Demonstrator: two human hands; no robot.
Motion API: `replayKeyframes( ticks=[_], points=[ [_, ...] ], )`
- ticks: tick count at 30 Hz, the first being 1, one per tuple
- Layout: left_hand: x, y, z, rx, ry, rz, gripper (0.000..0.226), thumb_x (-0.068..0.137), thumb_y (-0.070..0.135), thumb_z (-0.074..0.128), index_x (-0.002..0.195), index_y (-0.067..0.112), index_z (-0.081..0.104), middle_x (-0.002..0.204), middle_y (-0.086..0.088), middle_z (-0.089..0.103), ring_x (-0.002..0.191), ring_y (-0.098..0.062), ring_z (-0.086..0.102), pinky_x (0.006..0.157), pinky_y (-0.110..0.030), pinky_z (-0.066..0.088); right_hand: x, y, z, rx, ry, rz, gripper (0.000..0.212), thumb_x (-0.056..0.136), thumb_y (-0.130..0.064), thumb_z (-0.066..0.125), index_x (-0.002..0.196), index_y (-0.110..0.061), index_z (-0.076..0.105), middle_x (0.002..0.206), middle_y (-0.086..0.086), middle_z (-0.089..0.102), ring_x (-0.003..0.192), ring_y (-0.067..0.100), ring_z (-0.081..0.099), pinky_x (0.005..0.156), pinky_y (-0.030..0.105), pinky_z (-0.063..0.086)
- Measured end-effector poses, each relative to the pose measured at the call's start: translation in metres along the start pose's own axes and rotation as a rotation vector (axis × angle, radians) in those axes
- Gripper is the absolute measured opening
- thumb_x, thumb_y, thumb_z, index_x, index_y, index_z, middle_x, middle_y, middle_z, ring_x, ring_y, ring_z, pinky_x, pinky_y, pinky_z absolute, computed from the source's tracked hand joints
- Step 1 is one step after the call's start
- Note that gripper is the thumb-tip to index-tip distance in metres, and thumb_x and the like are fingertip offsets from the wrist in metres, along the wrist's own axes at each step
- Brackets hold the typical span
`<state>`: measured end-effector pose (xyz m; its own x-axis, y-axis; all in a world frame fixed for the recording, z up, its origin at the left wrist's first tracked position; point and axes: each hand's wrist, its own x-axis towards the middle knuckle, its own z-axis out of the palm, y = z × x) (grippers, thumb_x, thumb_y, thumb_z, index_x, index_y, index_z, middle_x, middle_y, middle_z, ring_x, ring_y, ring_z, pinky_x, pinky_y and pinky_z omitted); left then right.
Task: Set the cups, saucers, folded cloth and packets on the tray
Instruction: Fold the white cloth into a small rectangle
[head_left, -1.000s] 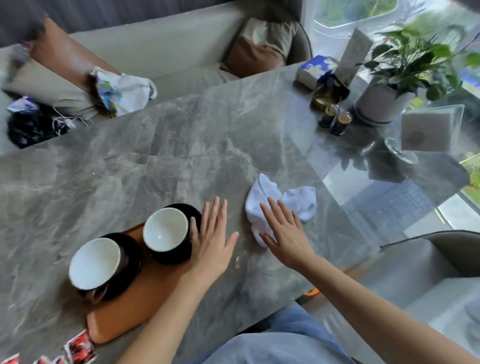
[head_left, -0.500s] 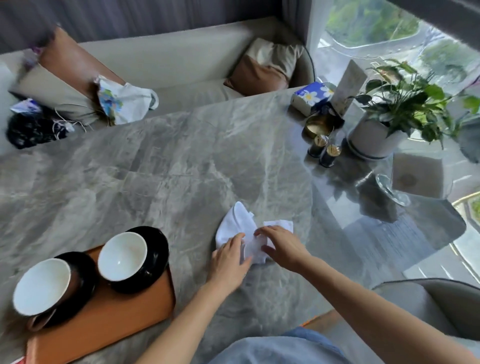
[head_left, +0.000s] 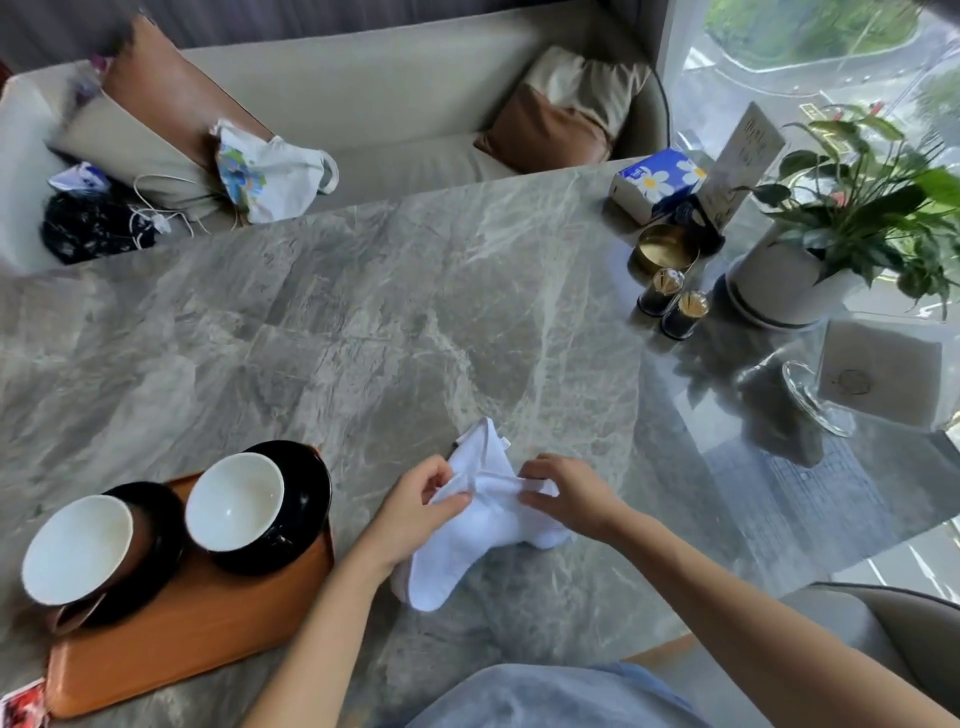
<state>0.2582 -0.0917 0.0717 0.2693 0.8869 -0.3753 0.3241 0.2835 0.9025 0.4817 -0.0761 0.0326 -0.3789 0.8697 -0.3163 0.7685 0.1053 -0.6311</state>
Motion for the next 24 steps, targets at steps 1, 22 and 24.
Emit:
replayKeyframes(
  ticks=[1, 22, 24],
  points=[
    [-0.003, -0.001, -0.006, -0.018, -0.014, -0.027, 0.022, 0.085, 0.003, 0.063, 0.075, 0.011, 0.045, 0.071, -0.002, 0.041, 0.066, -0.007, 0.04, 0.06, -0.016, 0.033, 0.002, 0.003, -0.004, 0.054, 0.026, 0.034, 0.012, 0.088, -0.027, 0.06, 0.087, -0.015, 0.063, 0.083, -0.001, 0.063, 0.08, 0.022, 0.06, 0.072, 0.037, 0.045],
    [-0.007, 0.004, 0.017, 0.346, 0.423, 0.023, 0.032, 0.08, 0.022, 0.062, 0.105, 0.028, 0.045, 0.087, 0.011, 0.06, 0.081, -0.018, 0.061, 0.067, -0.034, 0.048, 0.004, -0.074, -0.063, 0.753, -0.423, -0.166, 0.012, 0.089, -0.013, 0.061, 0.095, -0.018, 0.071, 0.086, -0.011, 0.07, 0.082, 0.004, 0.063, 0.072, 0.015, 0.047],
    [-0.007, -0.003, 0.009, 0.365, 0.413, -0.047, 0.034, 0.079, 0.02, 0.061, 0.106, 0.03, 0.043, 0.085, 0.01, 0.053, 0.08, -0.018, 0.057, 0.065, -0.032, 0.044, 0.001, -0.071, -0.068, 0.829, -0.456, -0.172, 0.017, 0.088, -0.01, 0.06, 0.102, -0.012, 0.069, 0.092, -0.004, 0.07, 0.084, 0.01, 0.064, 0.073, 0.018, 0.049]
  ],
)
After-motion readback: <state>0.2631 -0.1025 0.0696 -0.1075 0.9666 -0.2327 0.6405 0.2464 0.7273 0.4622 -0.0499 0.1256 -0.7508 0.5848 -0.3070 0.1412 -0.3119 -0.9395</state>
